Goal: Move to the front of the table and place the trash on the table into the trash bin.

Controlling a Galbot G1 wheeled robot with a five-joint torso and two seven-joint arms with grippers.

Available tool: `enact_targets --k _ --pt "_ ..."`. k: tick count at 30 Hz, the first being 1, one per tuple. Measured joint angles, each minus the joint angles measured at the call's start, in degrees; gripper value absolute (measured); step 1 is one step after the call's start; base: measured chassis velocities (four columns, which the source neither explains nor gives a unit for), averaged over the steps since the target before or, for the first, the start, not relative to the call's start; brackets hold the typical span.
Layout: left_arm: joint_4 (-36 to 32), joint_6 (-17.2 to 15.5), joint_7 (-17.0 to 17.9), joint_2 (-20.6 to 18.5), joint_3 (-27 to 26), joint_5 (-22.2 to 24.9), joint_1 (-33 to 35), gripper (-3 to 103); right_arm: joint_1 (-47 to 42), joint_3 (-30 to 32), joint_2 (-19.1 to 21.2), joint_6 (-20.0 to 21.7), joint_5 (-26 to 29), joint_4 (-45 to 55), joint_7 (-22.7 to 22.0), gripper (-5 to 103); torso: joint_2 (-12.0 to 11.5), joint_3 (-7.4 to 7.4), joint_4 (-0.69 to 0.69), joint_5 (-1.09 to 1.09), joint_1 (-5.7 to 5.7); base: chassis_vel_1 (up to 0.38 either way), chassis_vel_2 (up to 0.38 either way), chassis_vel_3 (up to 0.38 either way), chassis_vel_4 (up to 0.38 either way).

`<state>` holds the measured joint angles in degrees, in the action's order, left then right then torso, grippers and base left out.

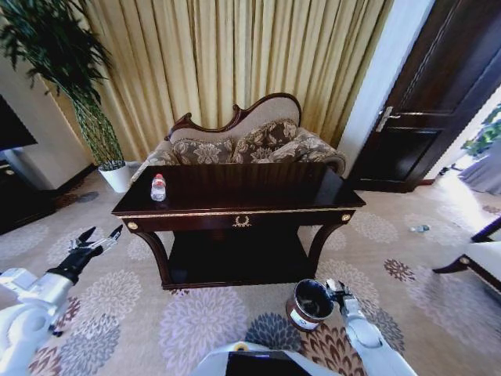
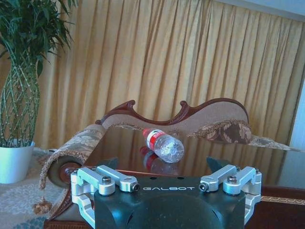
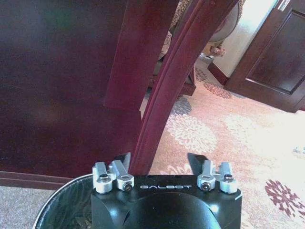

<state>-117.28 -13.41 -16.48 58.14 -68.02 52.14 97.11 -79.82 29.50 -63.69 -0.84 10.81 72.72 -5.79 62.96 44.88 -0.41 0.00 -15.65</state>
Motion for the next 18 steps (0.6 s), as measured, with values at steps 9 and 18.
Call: enact_targets --k 9,18 --pt "0.1 0.9 -0.4 -0.3 -0.6 -0.3 0.1 100 -0.6 -0.2 0.3 0.6 2.4 4.4 -1.7 94 0.0 0.00 -0.01 0.02 0.00 0.000 0.000 0.000 0.000" --pt "-2.8 1.3 1.5 -0.5 -0.1 -1.3 -1.2 100 -0.7 -0.2 3.8 11.2 20.1 34.6 -7.0 100 0.0 0.00 0.00 -0.02 0.00 0.000 0.000 0.000 0.000"
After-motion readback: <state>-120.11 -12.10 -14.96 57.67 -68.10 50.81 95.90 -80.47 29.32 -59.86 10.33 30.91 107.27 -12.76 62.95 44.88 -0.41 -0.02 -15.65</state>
